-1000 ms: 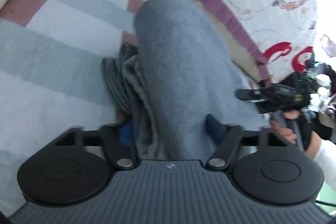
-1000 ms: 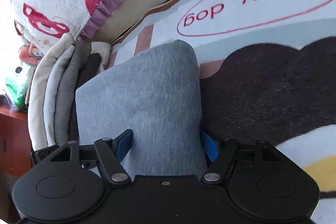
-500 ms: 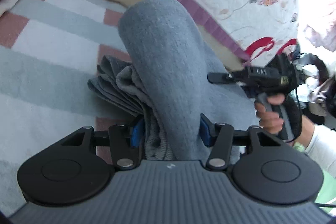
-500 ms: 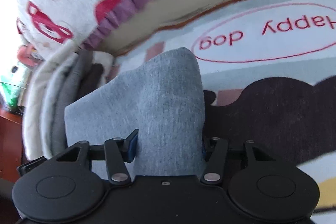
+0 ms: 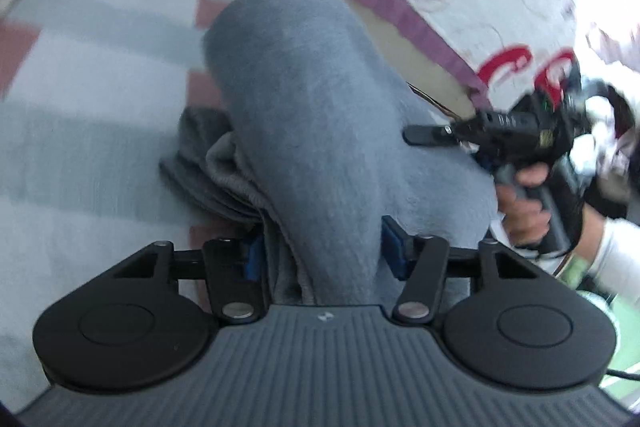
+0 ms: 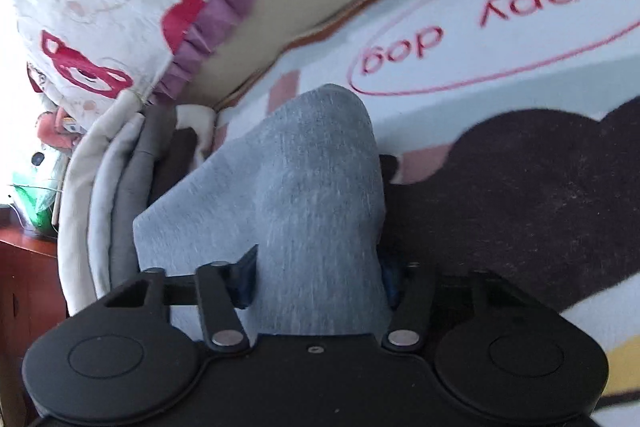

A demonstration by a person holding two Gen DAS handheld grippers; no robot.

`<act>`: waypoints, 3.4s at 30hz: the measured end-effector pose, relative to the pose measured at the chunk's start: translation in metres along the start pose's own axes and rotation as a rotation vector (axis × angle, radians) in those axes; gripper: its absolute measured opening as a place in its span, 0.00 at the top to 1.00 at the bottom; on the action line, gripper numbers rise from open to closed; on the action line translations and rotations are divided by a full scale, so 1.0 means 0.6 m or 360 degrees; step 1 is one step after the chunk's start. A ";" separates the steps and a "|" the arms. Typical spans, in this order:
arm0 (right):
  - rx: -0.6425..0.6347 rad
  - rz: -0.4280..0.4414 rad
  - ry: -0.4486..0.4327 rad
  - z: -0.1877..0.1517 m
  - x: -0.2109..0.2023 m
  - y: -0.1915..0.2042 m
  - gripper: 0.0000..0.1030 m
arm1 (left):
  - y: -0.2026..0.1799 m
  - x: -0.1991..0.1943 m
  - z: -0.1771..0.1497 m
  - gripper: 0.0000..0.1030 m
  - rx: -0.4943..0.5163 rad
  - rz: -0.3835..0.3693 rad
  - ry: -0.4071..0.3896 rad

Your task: Fold clothes

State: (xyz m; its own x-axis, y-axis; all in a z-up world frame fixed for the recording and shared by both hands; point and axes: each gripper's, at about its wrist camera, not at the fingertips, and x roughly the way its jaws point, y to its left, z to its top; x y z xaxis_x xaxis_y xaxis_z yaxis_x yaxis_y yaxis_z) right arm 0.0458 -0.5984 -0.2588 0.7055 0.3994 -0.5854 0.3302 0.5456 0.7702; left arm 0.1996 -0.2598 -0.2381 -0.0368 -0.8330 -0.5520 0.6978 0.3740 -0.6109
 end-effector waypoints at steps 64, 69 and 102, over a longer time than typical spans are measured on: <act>-0.1074 0.0250 -0.0148 0.027 0.211 0.597 0.37 | 0.116 -0.554 -0.019 0.41 -0.0618 0.0524 -0.1381; -0.0674 0.0390 -0.0049 0.072 0.282 0.561 0.11 | 0.119 -0.551 -0.021 0.41 -0.0606 0.0545 -0.1400; -0.1263 0.0360 -0.0441 0.007 0.168 0.684 0.45 | -0.053 -0.589 -0.012 0.35 0.0005 0.0989 -0.1472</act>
State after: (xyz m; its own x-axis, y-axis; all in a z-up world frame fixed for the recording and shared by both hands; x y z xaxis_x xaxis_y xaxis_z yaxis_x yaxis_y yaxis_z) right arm 0.2551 -0.3375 -0.0006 0.8626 0.4230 -0.2774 -0.2983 0.8682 0.3966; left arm 0.1852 0.0257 -0.0276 0.8658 -0.4845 -0.1249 0.4115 0.8315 -0.3731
